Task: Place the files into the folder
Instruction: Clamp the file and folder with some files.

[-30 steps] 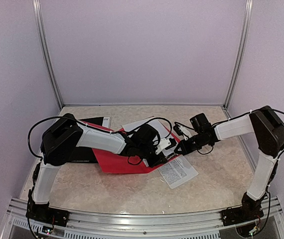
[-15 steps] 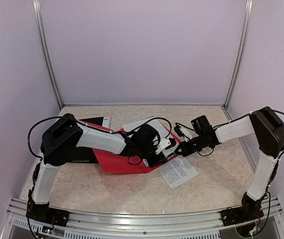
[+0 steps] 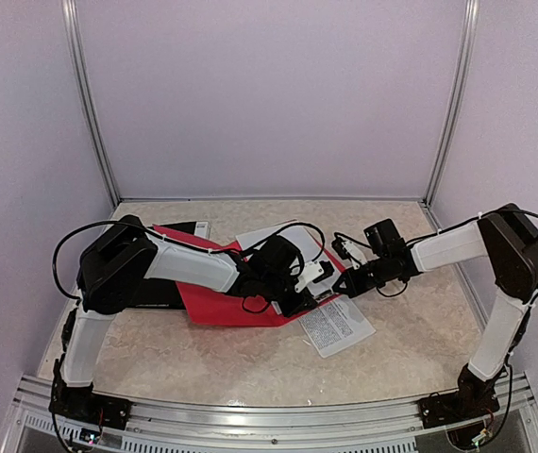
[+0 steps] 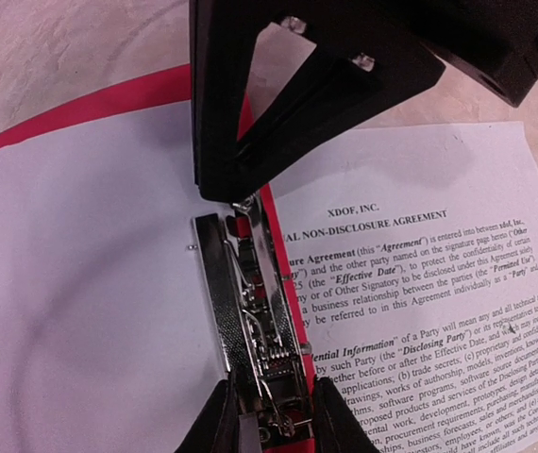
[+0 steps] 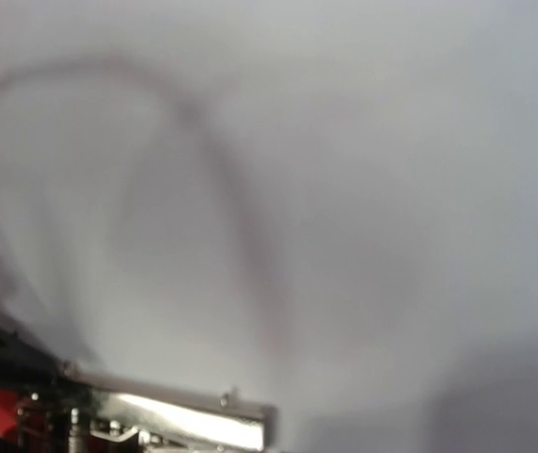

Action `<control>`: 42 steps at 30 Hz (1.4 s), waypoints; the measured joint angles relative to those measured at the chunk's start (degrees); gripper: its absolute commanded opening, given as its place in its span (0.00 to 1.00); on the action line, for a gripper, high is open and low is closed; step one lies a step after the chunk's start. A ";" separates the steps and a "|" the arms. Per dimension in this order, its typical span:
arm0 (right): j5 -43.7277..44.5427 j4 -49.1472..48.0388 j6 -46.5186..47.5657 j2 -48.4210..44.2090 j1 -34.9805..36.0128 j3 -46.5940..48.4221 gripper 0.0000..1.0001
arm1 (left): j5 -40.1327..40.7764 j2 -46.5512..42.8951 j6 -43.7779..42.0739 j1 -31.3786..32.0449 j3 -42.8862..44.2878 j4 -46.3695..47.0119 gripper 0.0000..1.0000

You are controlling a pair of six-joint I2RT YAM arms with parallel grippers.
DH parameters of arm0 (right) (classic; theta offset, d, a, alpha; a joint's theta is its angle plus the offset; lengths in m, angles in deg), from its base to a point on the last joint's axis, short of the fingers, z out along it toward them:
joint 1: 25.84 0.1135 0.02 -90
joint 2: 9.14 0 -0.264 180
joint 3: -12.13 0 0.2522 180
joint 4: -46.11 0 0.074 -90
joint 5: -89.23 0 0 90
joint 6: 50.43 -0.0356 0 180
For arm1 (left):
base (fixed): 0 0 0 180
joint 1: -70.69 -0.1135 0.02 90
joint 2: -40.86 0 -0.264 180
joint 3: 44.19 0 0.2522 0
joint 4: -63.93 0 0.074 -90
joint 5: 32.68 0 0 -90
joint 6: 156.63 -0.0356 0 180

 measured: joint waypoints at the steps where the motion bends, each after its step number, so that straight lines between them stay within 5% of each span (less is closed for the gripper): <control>1: 0.02 0.24 -0.02 -0.13 -0.02 -0.02 0.00 | 0.02 0.00 0.02 0.02 0.00 0.00 0.24; 14: 0.24 4.63 -0.02 -1.14 0.00 0.87 0.01 | -0.11 0.00 -0.02 0.02 0.00 -0.13 0.24; 32: 0.24 8.31 -0.55 -2.10 -0.02 2.54 0.23 | -0.15 0.00 -0.04 0.09 0.00 -0.17 0.24; 42: 1.68 8.68 -0.87 -6.84 -0.02 2.58 0.30 | -1.25 -1.33 -0.76 0.07 -2.54 1.14 0.43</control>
